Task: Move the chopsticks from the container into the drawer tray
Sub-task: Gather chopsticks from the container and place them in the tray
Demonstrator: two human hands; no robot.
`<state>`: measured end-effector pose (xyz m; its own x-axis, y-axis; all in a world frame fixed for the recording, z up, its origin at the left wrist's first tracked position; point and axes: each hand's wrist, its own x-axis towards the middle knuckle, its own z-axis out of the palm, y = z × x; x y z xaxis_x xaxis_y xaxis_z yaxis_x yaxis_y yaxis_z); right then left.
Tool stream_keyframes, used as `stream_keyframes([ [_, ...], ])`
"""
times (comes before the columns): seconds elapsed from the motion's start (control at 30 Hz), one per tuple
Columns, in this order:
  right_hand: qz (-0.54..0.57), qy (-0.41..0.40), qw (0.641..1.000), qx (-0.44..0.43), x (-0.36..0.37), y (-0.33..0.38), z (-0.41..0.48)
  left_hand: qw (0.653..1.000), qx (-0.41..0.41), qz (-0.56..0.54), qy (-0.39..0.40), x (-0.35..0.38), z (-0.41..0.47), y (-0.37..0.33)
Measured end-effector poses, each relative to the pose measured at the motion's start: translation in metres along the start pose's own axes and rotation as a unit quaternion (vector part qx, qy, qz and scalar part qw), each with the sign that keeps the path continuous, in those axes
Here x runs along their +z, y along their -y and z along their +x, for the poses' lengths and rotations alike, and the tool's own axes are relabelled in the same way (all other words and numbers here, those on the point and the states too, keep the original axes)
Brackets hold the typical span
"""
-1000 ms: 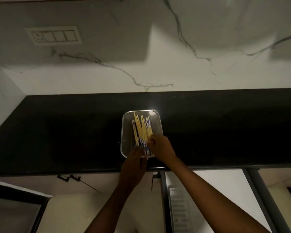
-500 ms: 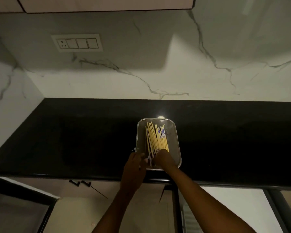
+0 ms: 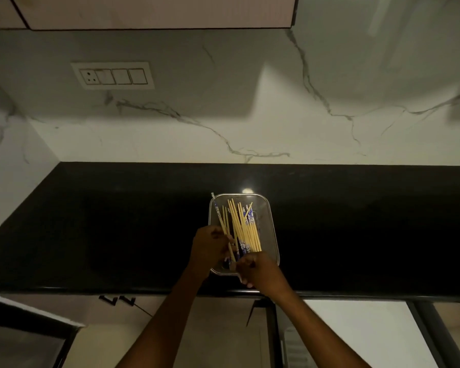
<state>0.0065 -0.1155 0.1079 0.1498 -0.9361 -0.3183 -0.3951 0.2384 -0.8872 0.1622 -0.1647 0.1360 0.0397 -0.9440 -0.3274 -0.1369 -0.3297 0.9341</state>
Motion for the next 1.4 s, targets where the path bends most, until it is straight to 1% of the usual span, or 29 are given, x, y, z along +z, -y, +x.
stream_keyframes([
  [0.03, 0.012, -0.003, 1.0, -0.007, -0.002, 0.004, 0.004, 1.0, -0.007, -0.008, -0.006, -0.004, 0.002, -0.002],
  [0.1, 0.019, -0.046, 0.999, -0.009, -0.005, 0.008, 0.019, 1.0, -0.021, -0.012, -0.013, -0.014, 0.006, -0.004],
  [0.17, -0.033, -0.093, 0.995, 0.005, -0.007, 0.009, 0.041, 0.999, -0.038, -0.011, -0.006, -0.022, 0.01, -0.003],
  [0.23, -0.103, -0.119, 0.987, 0.039, -0.007, 0.007, 0.062, 0.999, -0.047, 0.002, -0.001, -0.027, 0.011, 0.001],
  [0.37, -0.201, -0.112, 0.97, 0.075, -0.001, -0.002, 0.087, 0.998, -0.052, 0.021, 0.01, -0.031, 0.011, 0.01],
  [0.6, -0.167, -0.121, 0.97, 0.132, 0.002, -0.007, 0.102, 0.998, -0.056, 0.027, 0.006, -0.03, 0.009, 0.015],
  [0.73, -0.145, -0.112, 0.972, 0.144, -0.005, -0.013, 0.101, 0.998, -0.052, 0.018, 0.013, -0.027, 0.01, 0.013],
  [0.83, -0.082, -0.121, 0.982, 0.118, -0.011, -0.024, 0.097, 0.998, -0.057, -0.001, 0.026, -0.023, 0.009, 0.009],
  [1.0, -0.006, -0.123, 0.992, 0.038, -0.026, -0.02, 0.078, 0.996, -0.065, -0.034, 0.051, -0.014, 0.006, 0.004],
  [1.07, 0.005, -0.128, 0.992, -0.016, -0.03, -0.014, 0.068, 0.993, -0.079, -0.06, 0.064, -0.012, 0.005, 0.002],
  [1.1, 0.009, -0.13, 0.99, -0.062, -0.03, -0.012, 0.063, 0.991, -0.087, -0.071, 0.078, -0.011, 0.005, 0.002],
  [1.17, -0.027, -0.162, 0.976, -0.146, -0.029, -0.008, 0.053, 0.984, -0.098, -0.091, 0.116, -0.008, 0.002, 0.0],
  [1.2, -0.058, -0.182, 0.967, -0.17, -0.028, -0.005, 0.047, 0.981, -0.1, -0.096, 0.136, -0.006, 0.001, 0.0],
  [1.23, -0.08, -0.196, 0.959, -0.186, -0.026, -0.003, 0.042, 0.978, -0.099, -0.1, 0.154, -0.003, -0.001, -0.001],
  [1.3, -0.102, -0.198, 0.953, -0.205, -0.021, 0.0, 0.034, 0.973, -0.093, -0.11, 0.178, 0.003, -0.003, -0.002],
  [1.4, -0.12, -0.199, 0.946, -0.227, -0.018, 0.004, 0.023, 0.971, -0.084, -0.112, 0.193, 0.008, -0.005, -0.004],
])
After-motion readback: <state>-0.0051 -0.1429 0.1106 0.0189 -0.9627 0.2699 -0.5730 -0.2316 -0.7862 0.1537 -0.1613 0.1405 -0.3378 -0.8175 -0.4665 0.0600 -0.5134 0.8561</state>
